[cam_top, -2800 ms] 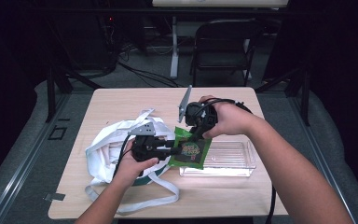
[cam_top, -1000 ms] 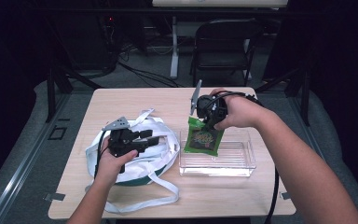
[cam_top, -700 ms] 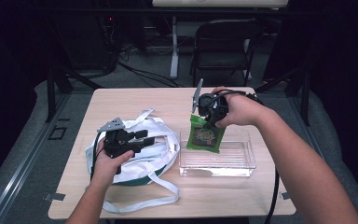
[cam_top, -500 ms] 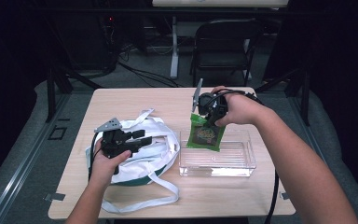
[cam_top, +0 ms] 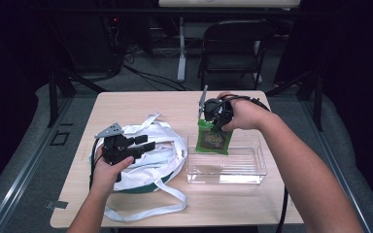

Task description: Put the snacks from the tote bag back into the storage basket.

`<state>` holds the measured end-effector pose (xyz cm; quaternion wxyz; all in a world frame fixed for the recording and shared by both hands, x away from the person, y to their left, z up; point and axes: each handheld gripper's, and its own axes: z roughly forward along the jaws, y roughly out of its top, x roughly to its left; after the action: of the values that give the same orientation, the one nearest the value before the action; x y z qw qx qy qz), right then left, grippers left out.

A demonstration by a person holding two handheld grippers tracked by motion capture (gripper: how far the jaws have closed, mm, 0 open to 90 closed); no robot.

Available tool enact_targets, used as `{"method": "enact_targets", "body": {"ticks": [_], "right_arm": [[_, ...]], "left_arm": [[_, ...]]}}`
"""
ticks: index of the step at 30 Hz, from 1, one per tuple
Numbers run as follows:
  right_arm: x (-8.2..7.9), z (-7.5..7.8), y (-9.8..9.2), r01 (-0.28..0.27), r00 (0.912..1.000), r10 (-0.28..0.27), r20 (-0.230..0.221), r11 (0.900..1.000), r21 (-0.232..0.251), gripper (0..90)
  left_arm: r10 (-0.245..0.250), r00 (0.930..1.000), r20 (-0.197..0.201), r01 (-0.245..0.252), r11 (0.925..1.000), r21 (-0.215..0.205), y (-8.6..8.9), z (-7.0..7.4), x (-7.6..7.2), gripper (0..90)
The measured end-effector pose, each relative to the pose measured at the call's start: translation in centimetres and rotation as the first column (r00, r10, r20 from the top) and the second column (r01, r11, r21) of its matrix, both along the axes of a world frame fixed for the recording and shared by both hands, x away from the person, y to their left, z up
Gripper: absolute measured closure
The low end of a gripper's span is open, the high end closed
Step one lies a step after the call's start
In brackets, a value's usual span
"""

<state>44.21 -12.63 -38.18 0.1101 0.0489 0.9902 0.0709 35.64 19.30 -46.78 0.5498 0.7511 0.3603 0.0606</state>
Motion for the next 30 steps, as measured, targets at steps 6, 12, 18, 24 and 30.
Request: {"method": "enact_targets", "body": {"ticks": [6, 12, 18, 24, 30], "right_arm": [[0.4, -0.9, 0.4, -0.016, 0.9998, 0.017, 0.015, 1.000, -0.026, 75.1], [0.6, -1.6, 1.2, -0.039, 0.9983, 0.040, 0.042, 0.999, -0.036, 75.1], [0.9, -2.3, 2.1, -0.052, 0.9971, 0.054, 0.054, 0.998, -0.046, 75.0], [1.5, -2.6, 2.5, -0.045, 0.9972, 0.048, 0.058, 0.998, -0.042, 75.0], [1.8, -3.0, 2.6, -0.042, 0.9972, 0.045, 0.061, 0.998, -0.037, 75.0]], "left_arm": [[0.004, 1.0000, -0.001, -0.004, 1.0000, 0.000, 0.1, -0.1, 0.1, 48.8], [0.007, 1.0000, -0.002, -0.007, 1.0000, 0.005, 0.1, -0.2, 0.1, 48.8], [0.010, 0.9999, -0.002, -0.010, 0.9999, 0.004, 0.2, -0.2, 0.1, 48.8], [0.012, 0.9999, -0.005, -0.012, 0.9999, 0.006, 0.3, -0.2, 0.2, 48.8], [0.019, 0.9998, -0.004, -0.019, 0.9998, -0.003, 0.4, -0.2, 0.1, 48.8]]}}
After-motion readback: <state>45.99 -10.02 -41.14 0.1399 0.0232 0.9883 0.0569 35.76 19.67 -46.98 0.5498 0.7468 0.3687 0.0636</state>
